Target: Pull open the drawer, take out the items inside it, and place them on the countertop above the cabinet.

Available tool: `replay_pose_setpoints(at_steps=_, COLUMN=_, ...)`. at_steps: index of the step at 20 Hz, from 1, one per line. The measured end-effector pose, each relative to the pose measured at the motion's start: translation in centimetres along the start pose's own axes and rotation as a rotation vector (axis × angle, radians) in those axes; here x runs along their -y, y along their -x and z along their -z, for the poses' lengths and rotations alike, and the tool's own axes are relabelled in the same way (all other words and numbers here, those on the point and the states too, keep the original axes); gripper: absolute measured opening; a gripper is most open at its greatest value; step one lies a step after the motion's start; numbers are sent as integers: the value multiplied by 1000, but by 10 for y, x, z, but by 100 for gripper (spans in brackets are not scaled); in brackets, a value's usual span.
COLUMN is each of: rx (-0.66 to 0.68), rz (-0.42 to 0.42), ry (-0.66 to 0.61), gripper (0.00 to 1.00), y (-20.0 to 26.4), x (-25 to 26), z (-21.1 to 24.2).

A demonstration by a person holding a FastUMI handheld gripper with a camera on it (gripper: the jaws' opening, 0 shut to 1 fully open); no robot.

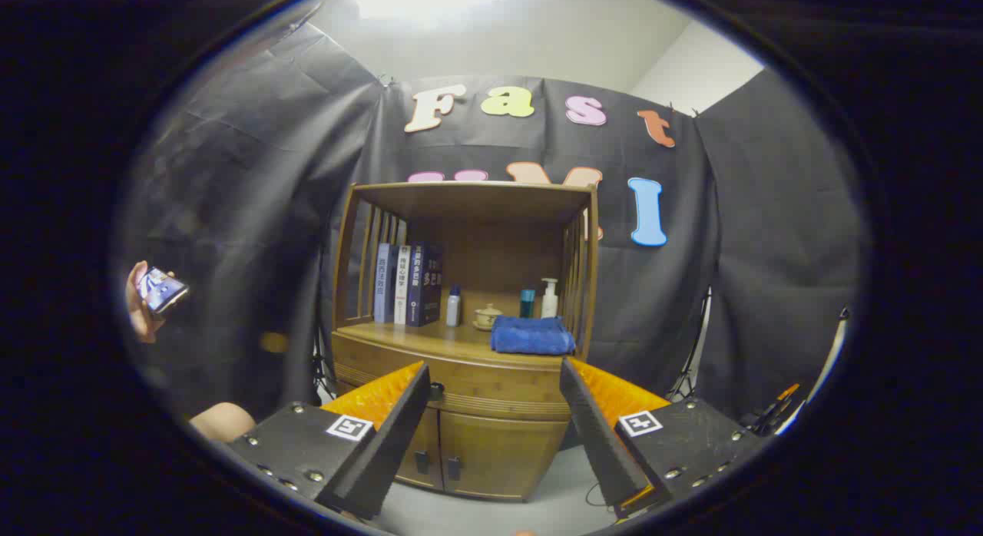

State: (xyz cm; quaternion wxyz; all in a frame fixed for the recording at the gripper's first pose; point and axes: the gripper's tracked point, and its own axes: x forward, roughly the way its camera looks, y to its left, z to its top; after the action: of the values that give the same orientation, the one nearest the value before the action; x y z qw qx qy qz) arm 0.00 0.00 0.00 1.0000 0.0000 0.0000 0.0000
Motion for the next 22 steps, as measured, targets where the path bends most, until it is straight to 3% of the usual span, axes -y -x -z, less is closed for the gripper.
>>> replay_pose_setpoints(at_steps=8, rx=-20, rz=-27, ry=-14, gripper=100, y=-14, x=-13, z=9)
replay_pose_setpoints(at_steps=15, rx=-17, rz=7, ry=-17, gripper=100, y=-27, x=-8, z=16)
replay_pose_setpoints(at_steps=22, rx=-30, rz=-33, ry=46, gripper=100, y=-94, x=-51, z=43)
